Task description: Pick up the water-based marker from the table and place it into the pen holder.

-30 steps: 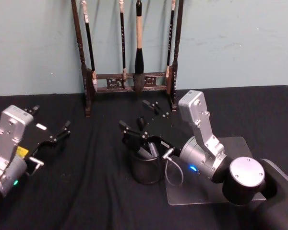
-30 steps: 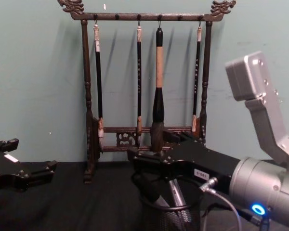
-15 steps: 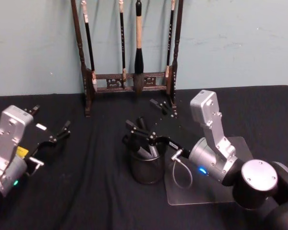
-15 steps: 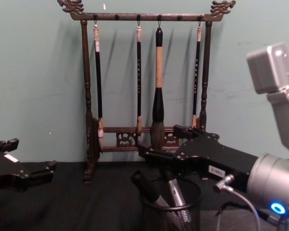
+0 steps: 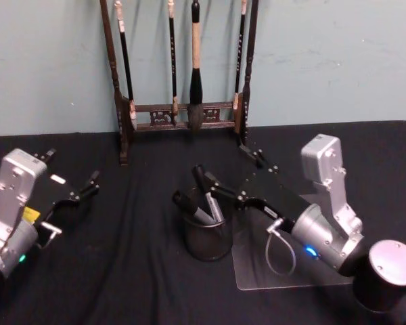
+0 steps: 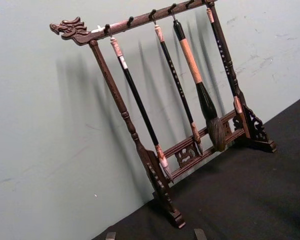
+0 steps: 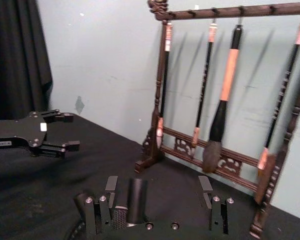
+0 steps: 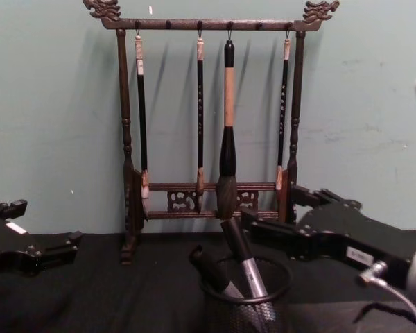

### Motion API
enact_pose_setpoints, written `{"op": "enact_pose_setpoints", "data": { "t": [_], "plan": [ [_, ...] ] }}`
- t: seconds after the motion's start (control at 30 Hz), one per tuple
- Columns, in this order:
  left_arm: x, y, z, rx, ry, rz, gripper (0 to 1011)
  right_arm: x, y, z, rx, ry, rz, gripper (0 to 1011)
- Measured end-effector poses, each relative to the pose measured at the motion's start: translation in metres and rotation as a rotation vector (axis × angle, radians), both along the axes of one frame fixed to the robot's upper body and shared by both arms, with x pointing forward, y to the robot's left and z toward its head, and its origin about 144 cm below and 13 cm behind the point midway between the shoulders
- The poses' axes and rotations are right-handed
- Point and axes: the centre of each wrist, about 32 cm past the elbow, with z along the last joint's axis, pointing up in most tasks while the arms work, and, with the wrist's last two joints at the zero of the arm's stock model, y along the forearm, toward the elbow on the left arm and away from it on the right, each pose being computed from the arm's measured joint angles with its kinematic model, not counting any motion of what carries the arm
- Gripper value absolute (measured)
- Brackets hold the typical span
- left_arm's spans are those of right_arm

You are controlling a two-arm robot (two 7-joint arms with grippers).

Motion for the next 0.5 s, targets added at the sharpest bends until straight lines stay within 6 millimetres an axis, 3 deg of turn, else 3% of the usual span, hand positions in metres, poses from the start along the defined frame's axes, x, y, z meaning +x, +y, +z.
{"op": "enact_pose_setpoints", "data": {
  "t": [0.5],
  "plan": [
    [0.000, 0.000, 0.000, 0.000, 0.000, 0.000, 1009, -0.009, -0.025, -0.006, 0.031, 0.016, -0.100, 1002]
  ]
}}
